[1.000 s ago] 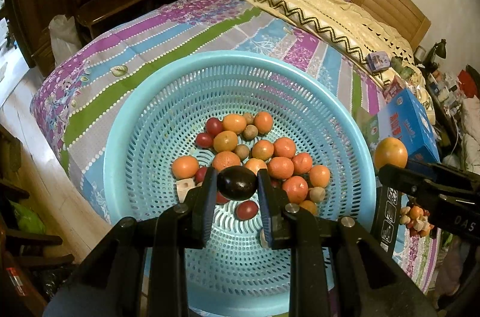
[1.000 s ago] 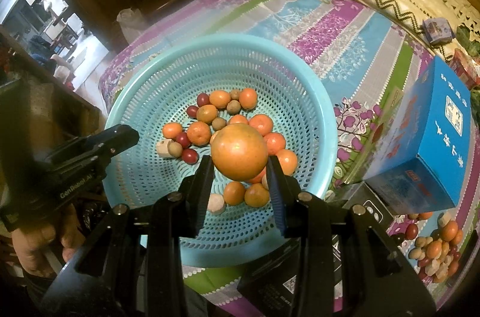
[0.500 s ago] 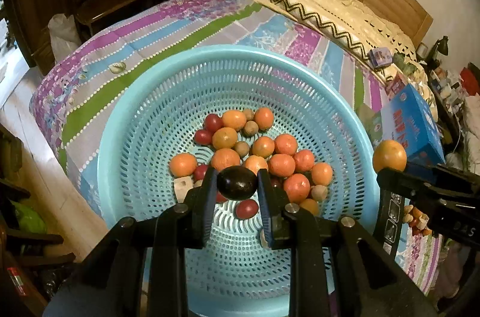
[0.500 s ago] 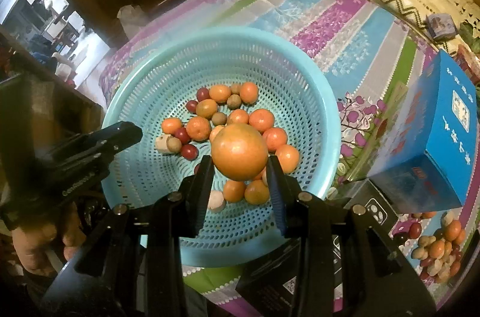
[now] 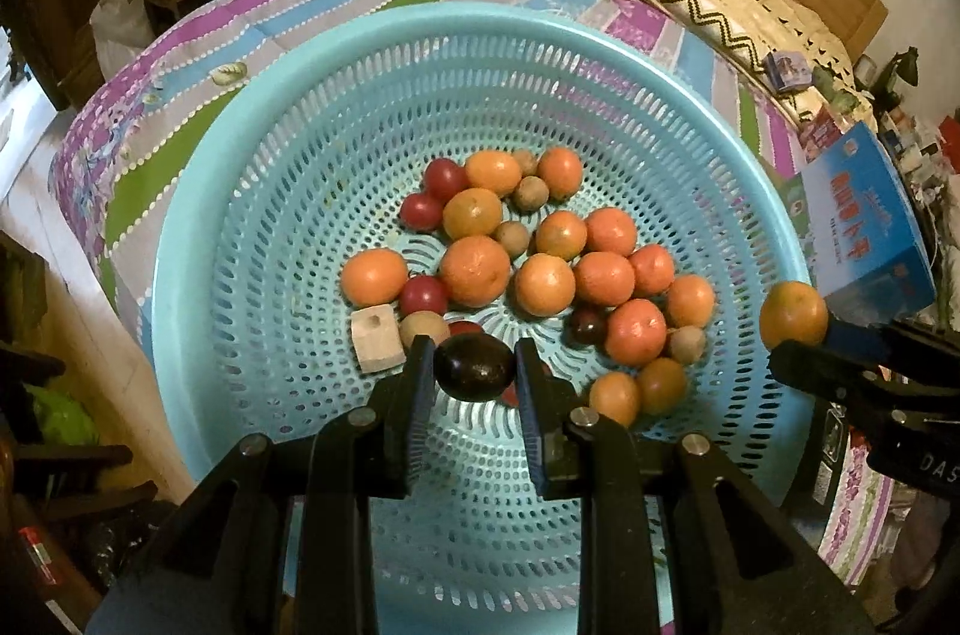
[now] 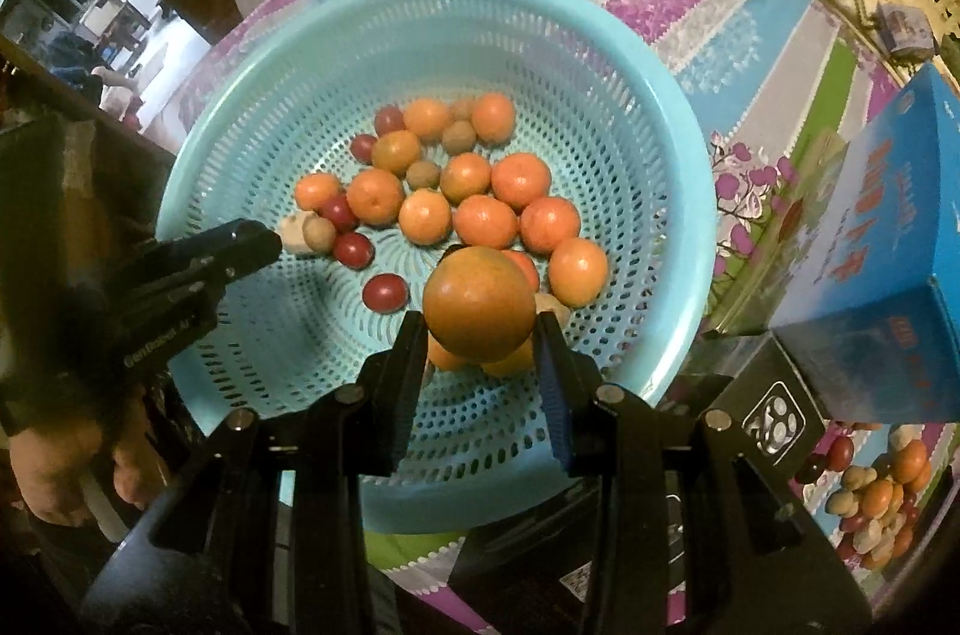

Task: Organize fruits
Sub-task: 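Open both tools to drop the plum and orange into the basket, then move both open tools back to the fruit pile, then grasp a beige cube with the left tool while the right tool grasps an orange, then carry the beige cube and orange in both tools over the basket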

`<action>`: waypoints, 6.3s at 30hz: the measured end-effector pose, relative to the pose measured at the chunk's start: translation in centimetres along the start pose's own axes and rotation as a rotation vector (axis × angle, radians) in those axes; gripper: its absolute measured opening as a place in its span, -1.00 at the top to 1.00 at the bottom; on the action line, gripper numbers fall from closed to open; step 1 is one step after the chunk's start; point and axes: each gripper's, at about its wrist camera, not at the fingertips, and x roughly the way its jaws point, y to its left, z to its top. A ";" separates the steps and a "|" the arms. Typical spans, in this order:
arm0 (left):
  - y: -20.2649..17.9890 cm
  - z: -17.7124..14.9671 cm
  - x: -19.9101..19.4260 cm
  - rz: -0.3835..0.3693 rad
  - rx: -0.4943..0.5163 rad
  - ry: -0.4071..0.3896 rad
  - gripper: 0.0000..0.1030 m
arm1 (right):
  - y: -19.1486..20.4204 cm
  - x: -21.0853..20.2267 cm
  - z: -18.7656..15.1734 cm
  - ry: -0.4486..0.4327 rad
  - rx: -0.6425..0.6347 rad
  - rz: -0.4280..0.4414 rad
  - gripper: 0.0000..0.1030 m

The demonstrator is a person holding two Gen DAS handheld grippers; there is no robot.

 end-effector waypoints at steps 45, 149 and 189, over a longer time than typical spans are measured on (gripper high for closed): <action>-20.6 -7.4 -9.4 -0.300 0.410 -0.374 -0.50 | -19.2 -10.2 -30.6 -0.466 0.609 -0.359 -0.41; -13.3 -4.5 -11.9 -0.127 0.168 -0.432 0.28 | -10.4 -15.3 -12.5 -0.542 0.252 -0.184 0.29; 2.1 -2.1 -6.6 -0.079 -0.009 -0.274 0.28 | 2.2 -4.5 -0.5 -0.198 0.012 0.012 0.29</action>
